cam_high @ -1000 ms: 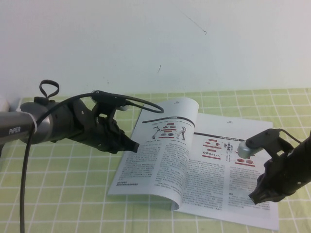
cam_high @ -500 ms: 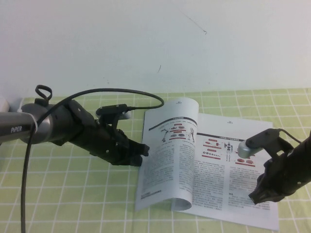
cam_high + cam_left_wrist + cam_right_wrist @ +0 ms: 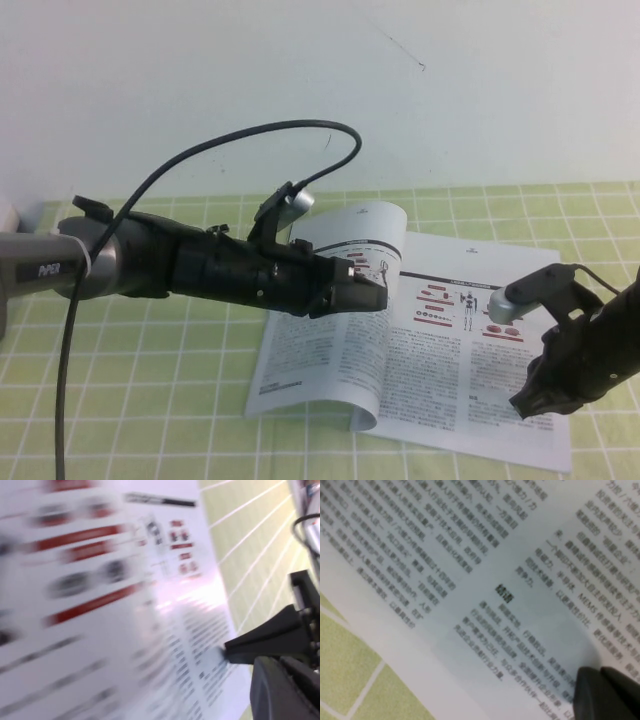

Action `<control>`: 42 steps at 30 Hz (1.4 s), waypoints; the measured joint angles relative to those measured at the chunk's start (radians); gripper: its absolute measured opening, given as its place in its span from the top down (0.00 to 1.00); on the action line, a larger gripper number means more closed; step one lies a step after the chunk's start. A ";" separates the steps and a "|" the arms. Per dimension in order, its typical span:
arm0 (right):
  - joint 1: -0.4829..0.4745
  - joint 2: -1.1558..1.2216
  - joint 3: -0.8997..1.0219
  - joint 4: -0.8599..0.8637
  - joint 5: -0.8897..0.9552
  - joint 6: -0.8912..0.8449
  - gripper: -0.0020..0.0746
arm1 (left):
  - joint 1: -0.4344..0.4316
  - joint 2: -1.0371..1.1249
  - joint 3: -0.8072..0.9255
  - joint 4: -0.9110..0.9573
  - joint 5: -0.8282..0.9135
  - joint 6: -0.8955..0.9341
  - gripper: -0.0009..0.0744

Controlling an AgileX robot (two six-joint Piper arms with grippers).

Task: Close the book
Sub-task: 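Close the open booklet and leave it lying on the table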

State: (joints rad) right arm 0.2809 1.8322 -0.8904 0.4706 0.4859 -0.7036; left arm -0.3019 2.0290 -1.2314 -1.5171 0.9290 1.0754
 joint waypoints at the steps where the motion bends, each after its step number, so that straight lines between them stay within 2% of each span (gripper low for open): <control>1: 0.000 0.000 0.000 0.000 -0.002 0.000 0.97 | 0.000 0.000 0.000 -0.012 0.006 0.013 0.99; 7: 0.000 0.000 0.000 0.000 -0.002 0.000 0.98 | 0.042 -0.002 0.000 0.045 -0.039 0.016 0.99; 14: 0.000 0.000 0.000 0.000 0.004 0.000 0.98 | 0.078 -0.082 0.002 0.419 -0.412 -0.177 0.99; 17: 0.000 0.000 0.000 0.000 0.004 0.000 0.98 | 0.082 -0.088 0.002 0.527 -0.493 -0.210 0.99; 29: 0.000 0.007 -0.001 0.000 0.007 0.000 0.98 | 0.080 -0.032 0.002 0.666 -0.547 -0.291 0.99; 35: 0.000 0.017 -0.004 0.000 0.015 0.000 0.98 | 0.016 -0.020 0.002 0.710 -0.560 -0.320 0.99; 42: 0.000 0.019 -0.006 0.000 0.020 0.000 0.98 | -0.117 -0.009 0.002 0.720 -0.586 -0.384 0.99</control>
State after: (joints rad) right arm 0.2809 1.8512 -0.8965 0.4707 0.5059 -0.7036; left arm -0.4192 2.0204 -1.2293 -0.7968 0.3431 0.6911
